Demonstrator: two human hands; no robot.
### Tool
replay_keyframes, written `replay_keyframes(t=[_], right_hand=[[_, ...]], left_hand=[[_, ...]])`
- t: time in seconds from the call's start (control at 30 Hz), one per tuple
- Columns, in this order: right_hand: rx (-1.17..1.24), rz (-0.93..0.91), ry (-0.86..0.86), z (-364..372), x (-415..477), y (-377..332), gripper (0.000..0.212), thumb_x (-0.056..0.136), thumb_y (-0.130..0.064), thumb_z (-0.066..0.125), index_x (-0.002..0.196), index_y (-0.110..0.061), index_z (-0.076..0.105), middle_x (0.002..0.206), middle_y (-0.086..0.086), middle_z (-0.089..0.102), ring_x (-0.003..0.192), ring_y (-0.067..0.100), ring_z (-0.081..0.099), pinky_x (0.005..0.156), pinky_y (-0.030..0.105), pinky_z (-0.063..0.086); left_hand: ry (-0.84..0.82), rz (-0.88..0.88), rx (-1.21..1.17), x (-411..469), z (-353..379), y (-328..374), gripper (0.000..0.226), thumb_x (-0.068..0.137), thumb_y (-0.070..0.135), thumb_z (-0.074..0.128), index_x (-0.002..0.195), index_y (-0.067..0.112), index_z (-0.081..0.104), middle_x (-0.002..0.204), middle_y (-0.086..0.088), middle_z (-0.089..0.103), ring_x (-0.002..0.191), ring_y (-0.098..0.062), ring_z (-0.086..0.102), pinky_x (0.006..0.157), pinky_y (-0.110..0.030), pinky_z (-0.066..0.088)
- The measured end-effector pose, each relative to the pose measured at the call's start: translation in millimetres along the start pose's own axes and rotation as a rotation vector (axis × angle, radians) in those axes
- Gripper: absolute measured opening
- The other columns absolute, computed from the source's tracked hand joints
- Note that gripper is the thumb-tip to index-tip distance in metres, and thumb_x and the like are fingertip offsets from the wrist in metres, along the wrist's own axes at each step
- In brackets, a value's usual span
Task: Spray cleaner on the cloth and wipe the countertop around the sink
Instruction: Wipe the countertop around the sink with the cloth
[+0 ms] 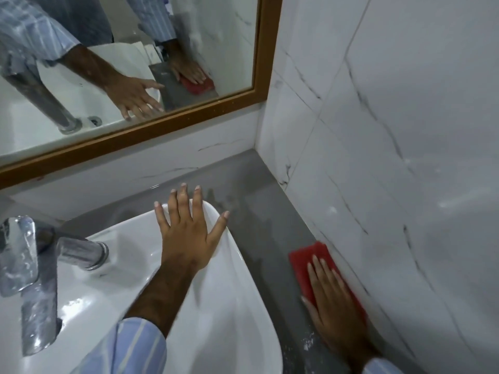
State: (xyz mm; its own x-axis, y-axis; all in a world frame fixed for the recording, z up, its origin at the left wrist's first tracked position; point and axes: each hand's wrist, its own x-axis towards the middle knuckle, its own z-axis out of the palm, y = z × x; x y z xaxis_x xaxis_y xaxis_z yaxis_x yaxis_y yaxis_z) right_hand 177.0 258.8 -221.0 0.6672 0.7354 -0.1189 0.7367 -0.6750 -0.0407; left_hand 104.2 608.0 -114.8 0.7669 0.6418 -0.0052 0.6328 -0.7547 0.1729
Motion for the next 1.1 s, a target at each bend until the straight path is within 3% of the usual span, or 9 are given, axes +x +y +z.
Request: replay_keyframes(t=[0.13, 0.27, 0.4, 0.6, 0.77, 0.93, 1.03, 1.1], right_hand=[[-0.035, 0.018, -0.038, -1, -30, 3, 0.076, 0.106, -0.058, 0.028, 0.157, -0.003, 0.039, 0.166, 0.017, 0.035, 0.151, 0.036, 0.040, 0.123, 0.047, 0.025], [0.021, -0.083, -0.006, -7, 64, 1, 0.074, 0.109, -0.056, 0.025, 0.163, -0.005, 0.024, 0.171, 0.017, 0.026, 0.158, 0.033, 0.028, 0.122, 0.051, 0.035], [0.049, -0.070, -0.035, -12, 133, -9, 0.076, 0.108, -0.056, 0.018, 0.164, -0.005, 0.021, 0.172, 0.016, 0.025, 0.159, 0.030, 0.024, 0.125, 0.049, 0.031], [0.033, -0.064, -0.059, -4, 30, 9, 0.076, 0.109, -0.057, 0.015, 0.166, -0.008, 0.011, 0.175, 0.014, 0.013, 0.162, 0.028, 0.011, 0.128, 0.050, 0.026], [0.031, 0.016, -0.101, 0, -64, 19, 0.076, 0.108, -0.059, 0.019, 0.165, -0.007, 0.019, 0.173, 0.016, 0.019, 0.160, 0.032, 0.019, 0.124, 0.054, 0.034], [0.031, -0.075, -0.033, -5, 27, 7, 0.073, 0.109, -0.053, 0.021, 0.163, -0.005, 0.024, 0.172, 0.014, 0.024, 0.160, 0.029, 0.022, 0.125, 0.051, 0.032], [0.055, -0.011, -0.047, -6, 77, -5, 0.074, 0.107, -0.054, 0.023, 0.164, -0.007, 0.023, 0.172, 0.014, 0.025, 0.160, 0.028, 0.023, 0.127, 0.049, 0.028], [0.050, 0.018, -0.023, -3, 65, -12, 0.074, 0.107, -0.053, 0.025, 0.164, -0.007, 0.022, 0.172, 0.015, 0.025, 0.159, 0.029, 0.024, 0.129, 0.049, 0.025]], left_hand=[[-0.012, 0.008, -0.002, 1, 4, 1, 0.099, 0.091, 0.084, 0.003, 0.163, 0.020, 0.025, 0.174, -0.013, 0.019, 0.161, -0.040, 0.017, 0.128, -0.067, 0.003], [0.005, 0.002, 0.023, 0, 6, 0, 0.097, 0.092, 0.080, 0.008, 0.164, 0.017, 0.021, 0.174, -0.015, 0.017, 0.161, -0.039, 0.014, 0.128, -0.067, 0.002], [-0.008, -0.010, 0.010, -2, 7, 0, 0.096, 0.092, 0.078, 0.011, 0.165, 0.017, 0.016, 0.175, -0.015, 0.013, 0.162, -0.037, 0.009, 0.128, -0.064, -0.003], [-0.047, -0.031, 0.000, -1, 2, 1, 0.095, 0.092, 0.078, 0.012, 0.166, 0.018, 0.011, 0.175, -0.013, 0.009, 0.162, -0.035, 0.004, 0.128, -0.063, -0.006], [-0.047, -0.032, -0.006, -2, -1, 2, 0.095, 0.092, 0.078, 0.012, 0.166, 0.017, 0.011, 0.175, -0.014, 0.009, 0.163, -0.035, 0.004, 0.128, -0.064, -0.006], [-0.073, -0.020, -0.009, 0, 0, 0, 0.095, 0.093, 0.080, 0.011, 0.166, 0.019, 0.007, 0.176, -0.011, 0.003, 0.163, -0.033, -0.001, 0.128, -0.062, -0.009], [-0.117, -0.018, -0.032, -4, -6, -6, 0.095, 0.097, 0.080, 0.018, 0.167, 0.018, 0.003, 0.177, -0.009, -0.002, 0.164, -0.029, -0.005, 0.130, -0.057, -0.008], [-0.140, -0.026, -0.152, -30, -11, -2, 0.095, 0.098, 0.076, 0.026, 0.167, 0.015, 0.001, 0.177, -0.007, -0.005, 0.164, -0.026, -0.008, 0.133, -0.053, -0.003]])
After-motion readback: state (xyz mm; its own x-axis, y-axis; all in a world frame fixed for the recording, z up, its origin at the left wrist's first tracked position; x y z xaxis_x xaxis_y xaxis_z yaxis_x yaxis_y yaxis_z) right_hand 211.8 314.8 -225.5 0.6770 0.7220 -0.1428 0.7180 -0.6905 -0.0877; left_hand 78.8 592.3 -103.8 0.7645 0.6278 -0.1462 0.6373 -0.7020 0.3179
